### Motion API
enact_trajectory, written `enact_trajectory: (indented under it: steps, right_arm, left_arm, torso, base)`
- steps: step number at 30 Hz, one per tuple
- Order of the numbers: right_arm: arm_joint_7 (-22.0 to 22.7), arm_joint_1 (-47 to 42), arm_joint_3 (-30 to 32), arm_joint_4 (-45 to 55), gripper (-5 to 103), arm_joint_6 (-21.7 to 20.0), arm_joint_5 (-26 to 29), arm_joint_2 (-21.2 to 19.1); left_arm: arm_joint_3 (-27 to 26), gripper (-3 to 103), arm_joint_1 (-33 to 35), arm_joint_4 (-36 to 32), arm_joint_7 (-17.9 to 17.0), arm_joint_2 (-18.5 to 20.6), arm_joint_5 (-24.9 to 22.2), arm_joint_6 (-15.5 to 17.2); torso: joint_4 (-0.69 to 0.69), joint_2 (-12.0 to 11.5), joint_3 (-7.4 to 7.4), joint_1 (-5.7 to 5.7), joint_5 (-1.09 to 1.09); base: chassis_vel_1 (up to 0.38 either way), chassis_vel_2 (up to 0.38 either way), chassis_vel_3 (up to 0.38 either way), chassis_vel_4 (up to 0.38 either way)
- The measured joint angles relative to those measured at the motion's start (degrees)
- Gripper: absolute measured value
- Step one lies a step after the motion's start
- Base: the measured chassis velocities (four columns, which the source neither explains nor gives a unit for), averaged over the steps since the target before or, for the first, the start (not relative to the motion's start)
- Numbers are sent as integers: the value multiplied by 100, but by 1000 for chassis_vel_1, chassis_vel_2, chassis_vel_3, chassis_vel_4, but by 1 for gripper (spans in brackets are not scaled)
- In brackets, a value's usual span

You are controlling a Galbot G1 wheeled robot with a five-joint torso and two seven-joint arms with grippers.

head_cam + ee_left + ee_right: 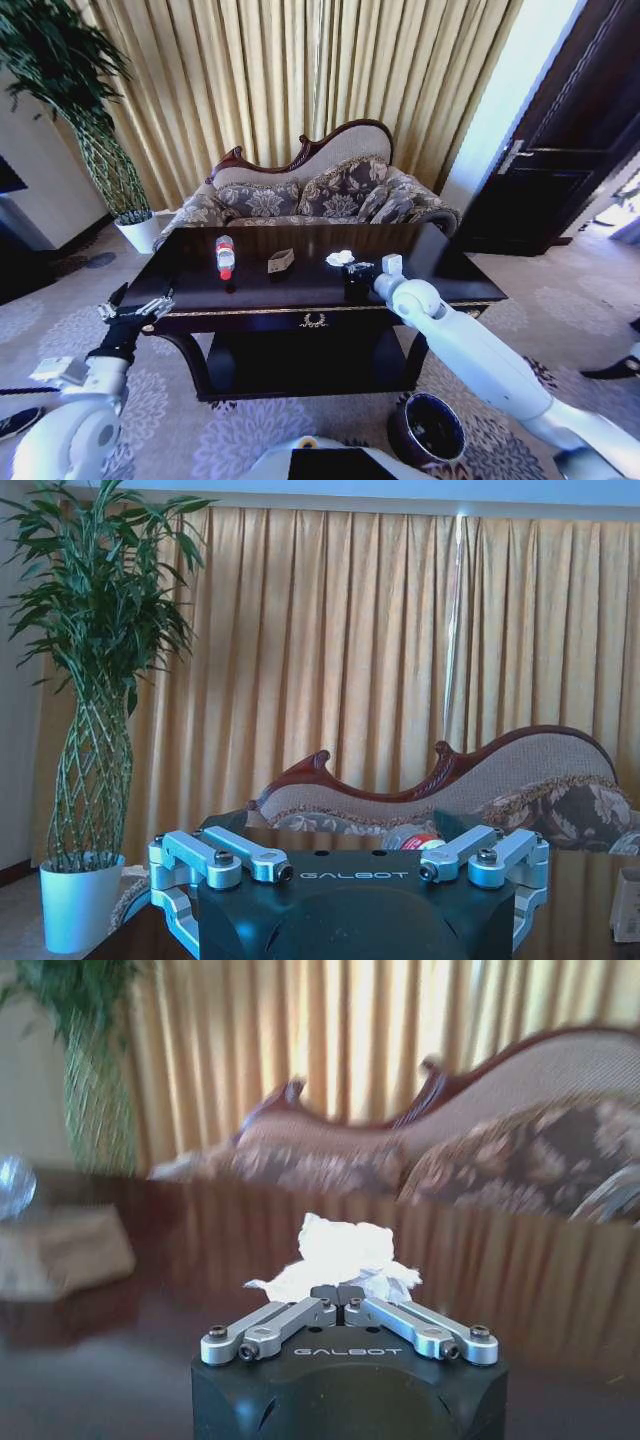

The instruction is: Move to the front of the table and place the trash on the table into the trash bin.

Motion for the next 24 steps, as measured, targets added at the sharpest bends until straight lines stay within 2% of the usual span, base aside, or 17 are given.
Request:
enact_trajectory:
  steps: [1,4,5,6,13,15,16,18,19,21,24]
  right_arm:
    - [0,0,0,0,0,0,0,0]
    - [4,-400,590,222,0,273,-246,-32]
    - [45,-898,1243,371,0,761,-663,-123]
    - [118,-1026,1403,376,0,915,-785,-135]
    - [212,-1647,2050,404,0,1160,-1122,-119]
    - [197,-2225,2500,531,0,1222,-1267,-55]
    - [197,-2225,2500,531,0,1222,-1267,-55]
    - [98,-2736,2969,699,0,1345,-1333,22]
    - [98,-2736,2969,699,0,1345,-1333,22]
    - [32,-3129,3359,847,0,1460,-1349,68]
    - [17,-3382,3592,976,0,1543,-1306,84]
  left_arm:
    - [0,100,0,0,0,0,0,0]
    - [23,100,-1,13,-3,-6,15,0]
    - [21,100,-28,1,-12,30,12,-12]
    - [18,100,-41,0,-38,52,5,-18]
    - [-62,100,-69,4,-74,135,-137,-21]
    - [-116,100,-74,4,-72,209,-233,-22]
    - [-116,100,-74,4,-72,209,-233,-22]
    - [-125,100,-93,-3,-51,258,-268,-22]
    - [-125,100,-93,-3,-51,258,-268,-22]
    - [-104,100,-100,-28,-26,269,-271,-22]
    - [-73,100,-84,-63,-4,264,-265,-23]
  torso:
    - [0,0,0,0,0]
    - [0,0,0,0,0]
    - [-2,0,0,0,0]
    - [-1,0,0,-1,1]
    - [1,0,0,-1,1]
    - [0,0,0,-1,1]
    - [0,0,0,-1,1]
    - [-3,0,0,-1,1]
    - [-3,0,0,-1,1]
    - [-2,0,0,-1,0]
    - [0,0,0,-1,0]
  base:
    - [0,0,0,0]
    - [0,0,0,0]
    - [0,0,0,0]
    - [0,0,0,0]
    - [0,0,0,0]
    - [0,0,0,0]
    - [0,0,0,0]
    - [0,0,0,0]
    - [0,0,0,0]
    - [0,0,0,0]
    - [0,0,0,0]
